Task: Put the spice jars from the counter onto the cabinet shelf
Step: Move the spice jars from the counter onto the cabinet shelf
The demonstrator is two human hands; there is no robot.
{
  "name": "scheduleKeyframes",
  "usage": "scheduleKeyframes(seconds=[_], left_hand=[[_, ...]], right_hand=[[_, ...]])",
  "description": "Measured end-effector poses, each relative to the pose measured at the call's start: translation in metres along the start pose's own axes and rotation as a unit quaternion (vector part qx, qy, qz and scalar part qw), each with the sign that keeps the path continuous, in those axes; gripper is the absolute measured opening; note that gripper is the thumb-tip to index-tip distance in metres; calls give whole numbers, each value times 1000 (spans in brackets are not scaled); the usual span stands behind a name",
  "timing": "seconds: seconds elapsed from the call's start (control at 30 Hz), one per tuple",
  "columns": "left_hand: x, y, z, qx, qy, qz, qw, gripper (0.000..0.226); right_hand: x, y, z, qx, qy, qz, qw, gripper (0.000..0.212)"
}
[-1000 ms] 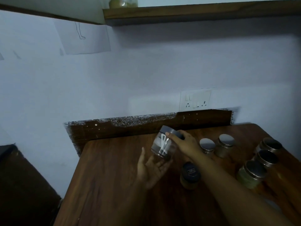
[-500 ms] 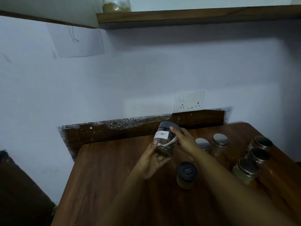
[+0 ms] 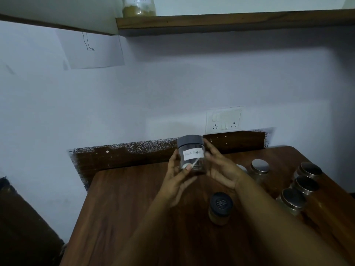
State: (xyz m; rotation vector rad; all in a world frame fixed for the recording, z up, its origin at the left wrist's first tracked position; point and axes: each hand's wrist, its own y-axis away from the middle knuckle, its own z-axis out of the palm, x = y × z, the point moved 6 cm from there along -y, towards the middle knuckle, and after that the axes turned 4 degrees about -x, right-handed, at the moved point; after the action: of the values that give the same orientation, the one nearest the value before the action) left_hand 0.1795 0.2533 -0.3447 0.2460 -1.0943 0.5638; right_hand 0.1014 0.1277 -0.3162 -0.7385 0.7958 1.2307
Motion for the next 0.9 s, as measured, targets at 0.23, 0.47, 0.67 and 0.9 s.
scheduleKeyframes(seconds=[0.23, 0.47, 0.67, 0.9], left_hand=[[11, 1, 7, -5, -1, 15, 1000, 79], [20, 2, 11, -1, -55, 38, 998, 80], [38, 0, 13, -3, -105, 54, 993, 89], [72, -3, 37, 19, -151, 107, 983, 77]], right_hand=[[-7, -1, 8, -18, 25, -15, 999, 94], [-10, 0, 12, -7, 8, -26, 1000, 95], [-21, 3, 17, -18, 40, -21, 999, 96], [-63, -1, 28, 9, 162, 0, 987, 112]])
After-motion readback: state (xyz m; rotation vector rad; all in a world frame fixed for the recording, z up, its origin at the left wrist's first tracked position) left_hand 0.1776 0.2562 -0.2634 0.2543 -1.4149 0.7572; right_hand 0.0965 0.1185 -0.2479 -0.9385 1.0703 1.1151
